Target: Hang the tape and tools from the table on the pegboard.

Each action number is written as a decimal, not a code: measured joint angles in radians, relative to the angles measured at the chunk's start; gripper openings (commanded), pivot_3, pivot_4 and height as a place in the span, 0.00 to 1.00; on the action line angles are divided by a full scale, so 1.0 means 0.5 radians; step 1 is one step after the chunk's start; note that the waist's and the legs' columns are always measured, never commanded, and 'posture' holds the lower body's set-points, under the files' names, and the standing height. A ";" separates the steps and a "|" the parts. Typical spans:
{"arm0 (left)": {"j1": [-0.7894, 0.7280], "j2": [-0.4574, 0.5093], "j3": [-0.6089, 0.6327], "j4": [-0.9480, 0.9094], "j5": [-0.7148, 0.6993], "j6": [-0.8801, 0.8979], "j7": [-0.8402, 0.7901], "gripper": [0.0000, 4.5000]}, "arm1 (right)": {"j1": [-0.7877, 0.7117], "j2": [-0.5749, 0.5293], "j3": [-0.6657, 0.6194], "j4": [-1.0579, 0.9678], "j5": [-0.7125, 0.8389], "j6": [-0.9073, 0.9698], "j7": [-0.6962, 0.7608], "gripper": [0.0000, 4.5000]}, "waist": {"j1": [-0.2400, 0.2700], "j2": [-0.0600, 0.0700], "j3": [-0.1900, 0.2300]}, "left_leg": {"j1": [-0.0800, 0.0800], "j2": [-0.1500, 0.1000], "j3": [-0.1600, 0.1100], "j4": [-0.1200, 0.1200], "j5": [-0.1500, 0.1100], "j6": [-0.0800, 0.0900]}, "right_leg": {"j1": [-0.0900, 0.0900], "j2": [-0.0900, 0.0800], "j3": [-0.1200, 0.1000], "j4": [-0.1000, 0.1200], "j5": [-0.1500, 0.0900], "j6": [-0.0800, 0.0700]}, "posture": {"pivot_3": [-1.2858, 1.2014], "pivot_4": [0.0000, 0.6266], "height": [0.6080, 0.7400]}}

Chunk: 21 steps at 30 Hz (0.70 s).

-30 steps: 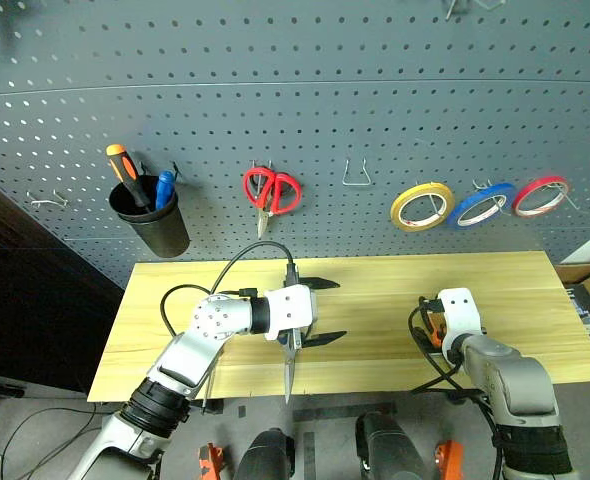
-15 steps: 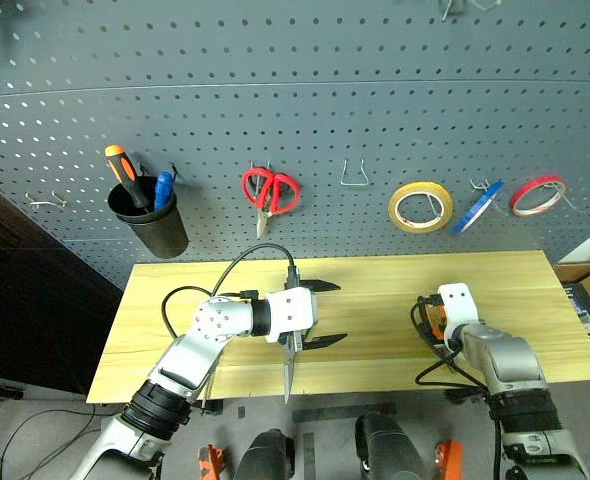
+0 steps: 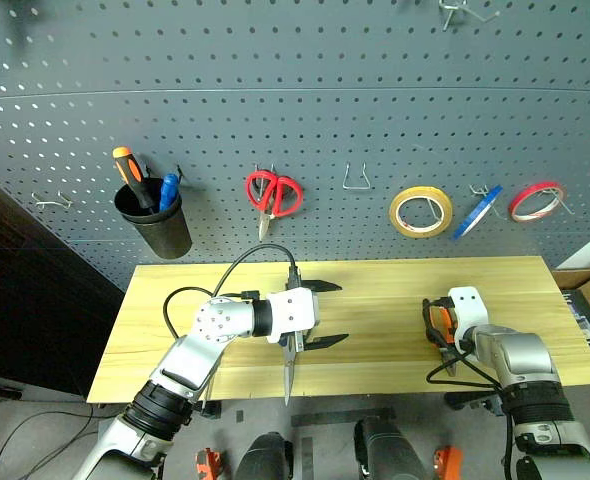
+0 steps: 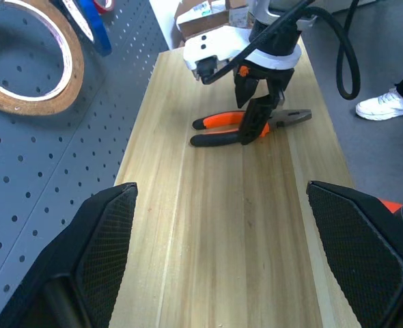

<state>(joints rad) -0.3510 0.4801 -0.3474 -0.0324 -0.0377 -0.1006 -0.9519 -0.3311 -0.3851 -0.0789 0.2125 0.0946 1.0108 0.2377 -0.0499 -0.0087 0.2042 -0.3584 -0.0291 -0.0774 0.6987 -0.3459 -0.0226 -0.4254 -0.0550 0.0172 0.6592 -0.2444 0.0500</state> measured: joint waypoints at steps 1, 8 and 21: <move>0.000 -0.001 0.000 0.000 0.000 0.000 0.000 0.94 | 0.000 0.009 -0.003 0.001 0.008 0.005 0.000 0.99 | 0.000 0.000 -0.002 | 0.001 0.000 0.000 0.000 0.000 0.000 | 0.001 0.000 0.000 0.000 0.000 0.000 | 0.50 0.29 1.00; 0.001 -0.007 0.000 0.000 -0.002 0.000 0.000 0.94 | -0.042 0.061 -0.036 0.134 0.012 -0.062 -0.001 0.79 | -0.003 -0.010 -0.018 | 0.015 0.000 0.001 -0.001 -0.004 0.007 | 0.012 0.001 0.001 -0.001 0.000 0.000 | 0.50 0.29 1.00; 0.241 0.007 0.251 -0.080 -0.259 0.100 0.047 0.94 | 0.132 0.297 0.039 -0.061 -0.069 -0.334 -0.197 0.57 | -0.009 -0.016 -0.032 | 0.020 0.005 0.001 -0.004 -0.005 0.008 | 0.012 0.001 0.002 0.003 0.000 -0.002 | 0.51 0.29 1.00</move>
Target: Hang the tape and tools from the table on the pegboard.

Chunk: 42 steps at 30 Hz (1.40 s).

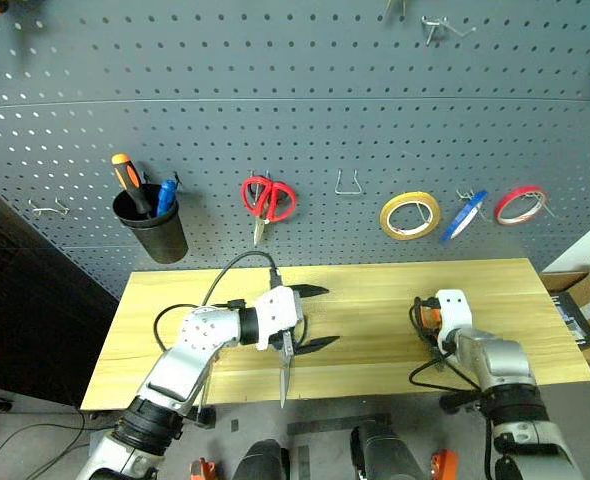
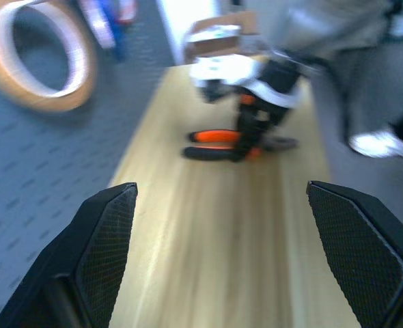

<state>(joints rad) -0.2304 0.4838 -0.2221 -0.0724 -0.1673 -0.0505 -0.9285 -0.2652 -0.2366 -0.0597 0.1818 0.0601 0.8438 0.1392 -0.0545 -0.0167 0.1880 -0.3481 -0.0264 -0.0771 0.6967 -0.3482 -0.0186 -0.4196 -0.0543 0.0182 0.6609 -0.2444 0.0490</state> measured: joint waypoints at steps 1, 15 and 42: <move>0.055 -0.012 0.064 -0.030 -0.057 0.010 0.025 0.94 | 0.092 0.036 0.052 -0.174 -0.017 -0.013 -0.029 0.57 | 0.001 0.003 0.000 | -0.004 0.000 0.001 -0.001 0.000 0.000 | -0.005 -0.001 0.002 0.001 0.000 0.000 | 0.51 0.29 1.00; 0.448 -0.121 0.560 -0.318 -0.443 0.309 0.440 0.94 | 0.140 0.342 0.876 -1.576 -0.556 -0.434 -0.396 0.57 | 0.051 0.007 0.002 | -0.015 -0.004 -0.006 0.000 0.005 -0.011 | -0.012 0.000 -0.005 -0.005 0.000 0.000 | 0.51 0.29 1.00; 0.108 -0.218 0.371 -0.408 -0.523 0.409 0.419 0.94 | -1.135 0.253 0.556 0.147 -0.586 -1.815 -0.260 0.57 | 0.050 0.006 0.001 | -0.035 -0.005 0.003 -0.002 0.006 -0.012 | -0.039 -0.001 -0.001 0.000 0.000 -0.002 | 0.54 0.25 1.00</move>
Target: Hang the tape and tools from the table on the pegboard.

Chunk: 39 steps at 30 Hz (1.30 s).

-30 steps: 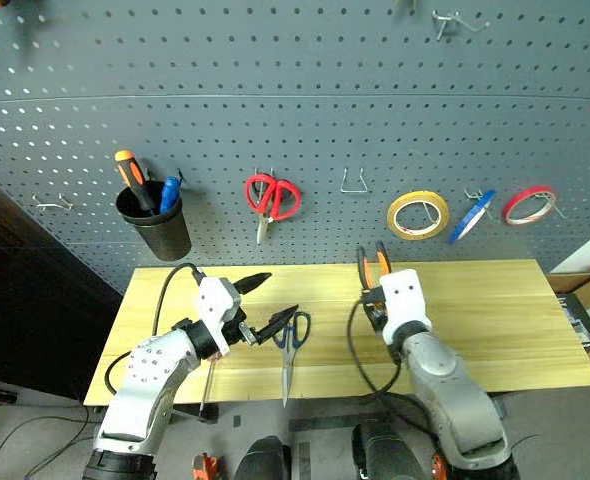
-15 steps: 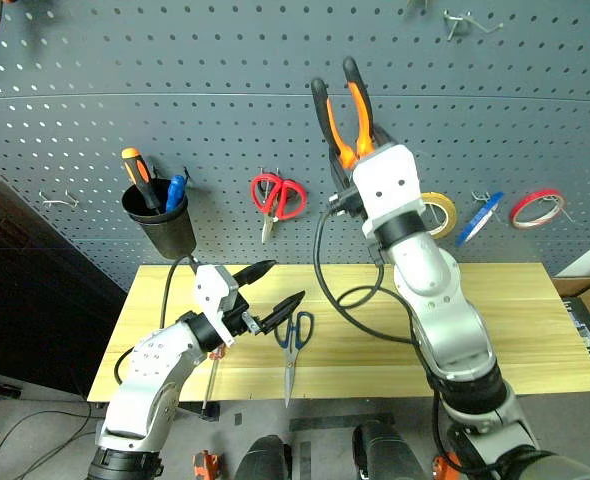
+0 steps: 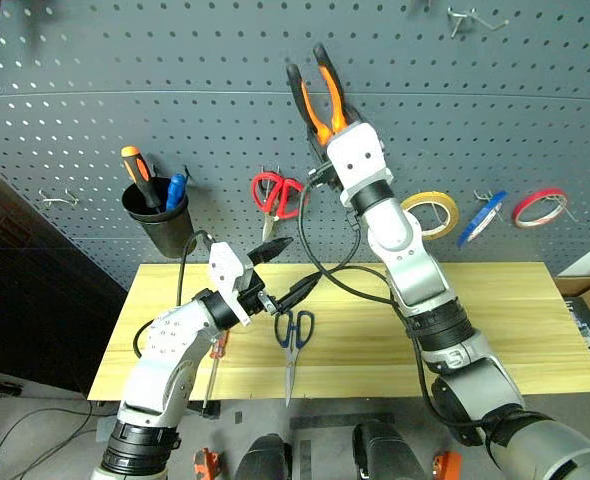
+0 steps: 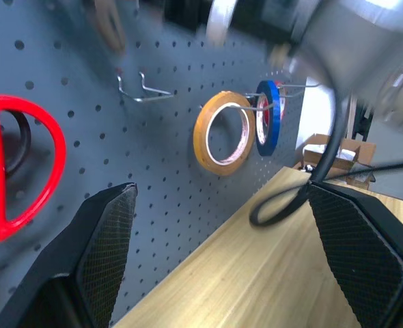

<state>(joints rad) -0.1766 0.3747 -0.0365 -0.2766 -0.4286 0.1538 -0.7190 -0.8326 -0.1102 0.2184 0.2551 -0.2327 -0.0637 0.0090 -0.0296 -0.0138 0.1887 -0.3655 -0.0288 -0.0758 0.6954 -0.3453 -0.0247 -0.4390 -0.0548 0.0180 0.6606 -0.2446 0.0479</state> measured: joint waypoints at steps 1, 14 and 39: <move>-0.004 0.000 0.000 0.000 0.000 0.002 0.003 0.94 | 0.008 -0.017 -0.007 0.032 -0.010 -0.032 -0.011 0.57 | -0.001 0.000 0.000 | 0.000 0.000 0.001 -0.001 0.000 0.000 | -0.001 0.000 0.001 0.000 0.000 0.000 | 0.54 0.25 1.00; -0.051 -0.013 0.003 0.022 0.016 0.018 0.023 0.94 | 0.208 0.016 -0.051 0.081 -0.037 -0.106 -0.063 0.57 | -0.006 0.000 0.000 | 0.001 0.002 0.005 0.001 0.000 0.000 | -0.003 0.000 0.003 0.004 0.000 0.000 | 0.53 0.26 1.00; 0.130 0.169 -0.033 0.082 0.158 0.540 0.155 0.94 | 0.777 -0.031 -0.165 -1.011 0.293 1.174 0.368 0.99 | -0.003 0.001 0.000 | 0.001 0.002 0.001 0.000 0.000 0.001 | -0.001 0.000 0.001 0.004 0.000 0.000 | 0.52 0.32 1.00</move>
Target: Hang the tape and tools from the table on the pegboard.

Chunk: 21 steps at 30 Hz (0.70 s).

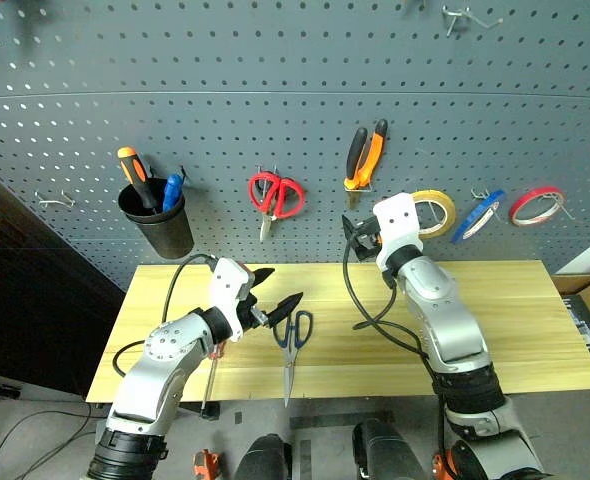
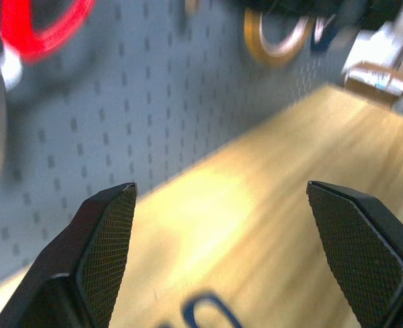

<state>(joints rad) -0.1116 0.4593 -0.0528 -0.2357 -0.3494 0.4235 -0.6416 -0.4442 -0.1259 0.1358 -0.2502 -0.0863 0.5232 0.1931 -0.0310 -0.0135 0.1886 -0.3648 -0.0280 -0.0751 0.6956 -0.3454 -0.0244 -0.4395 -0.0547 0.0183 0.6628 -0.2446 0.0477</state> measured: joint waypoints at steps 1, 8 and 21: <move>0.010 0.010 -0.009 0.000 0.000 0.073 0.002 0.97 | 0.041 -0.023 -0.003 -0.091 0.034 0.089 0.034 1.00 | -0.001 0.000 0.000 | 0.000 0.000 0.000 0.000 0.000 0.000 | 0.000 0.000 0.000 0.000 0.000 0.000 | 0.52 0.32 1.00; 0.086 0.056 -0.151 -0.023 0.117 0.369 0.108 0.97 | 0.457 -0.352 0.050 -0.789 0.472 0.752 0.473 1.00 | 0.001 0.004 0.006 | 0.000 -0.001 -0.003 0.000 -0.005 0.009 | 0.004 -0.001 -0.001 -0.004 0.000 0.000 | 0.51 0.36 1.00; -0.061 -0.504 -0.314 0.105 0.294 1.082 0.742 0.97 | 0.555 -0.672 0.029 -1.145 0.861 1.157 0.657 1.00 | -0.020 -0.002 0.039 | 0.013 -0.001 -0.009 0.002 -0.005 0.011 | 0.023 0.001 -0.006 -0.007 -0.001 0.000 | 0.48 0.40 1.00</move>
<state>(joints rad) -0.1423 0.2072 -0.2099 -0.1834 -0.2024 0.9646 -0.2705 -0.1665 -0.4618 0.1503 -0.8227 0.3444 1.1018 0.5215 -0.0409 -0.0145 0.2080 -0.3581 -0.0286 -0.0796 0.6966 -0.3481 -0.0189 -0.4280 -0.0545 0.0152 0.6592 -0.2448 0.0479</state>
